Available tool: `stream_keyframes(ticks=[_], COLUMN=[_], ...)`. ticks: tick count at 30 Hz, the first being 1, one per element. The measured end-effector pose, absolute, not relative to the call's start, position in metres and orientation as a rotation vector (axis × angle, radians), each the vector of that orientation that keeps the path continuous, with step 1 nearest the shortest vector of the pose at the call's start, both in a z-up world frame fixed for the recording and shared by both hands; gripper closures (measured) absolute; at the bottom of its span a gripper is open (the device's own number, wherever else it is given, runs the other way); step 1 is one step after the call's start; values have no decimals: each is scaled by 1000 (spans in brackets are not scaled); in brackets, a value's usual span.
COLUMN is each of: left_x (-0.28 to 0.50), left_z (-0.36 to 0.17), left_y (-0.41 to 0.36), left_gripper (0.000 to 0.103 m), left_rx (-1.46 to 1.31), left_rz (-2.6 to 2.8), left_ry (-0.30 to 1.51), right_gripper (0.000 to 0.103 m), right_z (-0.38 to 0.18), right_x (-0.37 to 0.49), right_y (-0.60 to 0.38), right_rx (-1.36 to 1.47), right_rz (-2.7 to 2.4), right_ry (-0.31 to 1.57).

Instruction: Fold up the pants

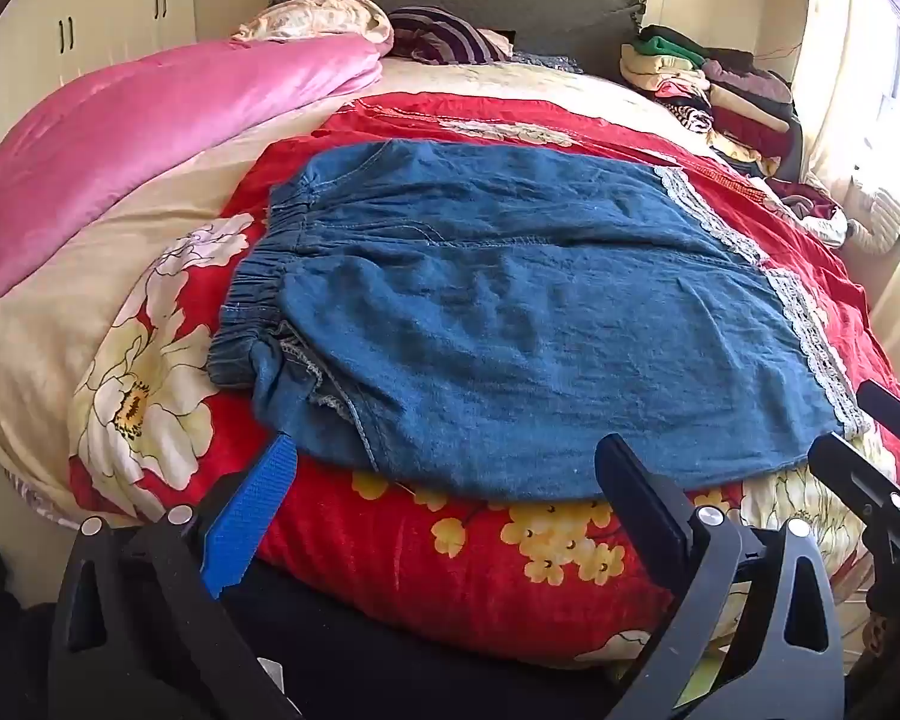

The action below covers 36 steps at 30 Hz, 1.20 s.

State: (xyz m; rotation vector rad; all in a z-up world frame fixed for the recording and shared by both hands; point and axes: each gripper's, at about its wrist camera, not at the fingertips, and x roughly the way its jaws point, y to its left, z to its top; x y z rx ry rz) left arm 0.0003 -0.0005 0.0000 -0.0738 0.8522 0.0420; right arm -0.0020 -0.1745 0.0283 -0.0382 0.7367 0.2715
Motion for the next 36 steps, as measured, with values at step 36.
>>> stream_keyframes(ticks=[36], left_x=[-6], left_z=[2], left_y=[-9], left_gripper=[4], left_rx=[-72], left_rz=[23], left_ry=[844], right_gripper=[8], right_z=[29], right_x=[-2], right_y=[-179], right_rx=[-38], right_rz=[245], right_ry=[745])
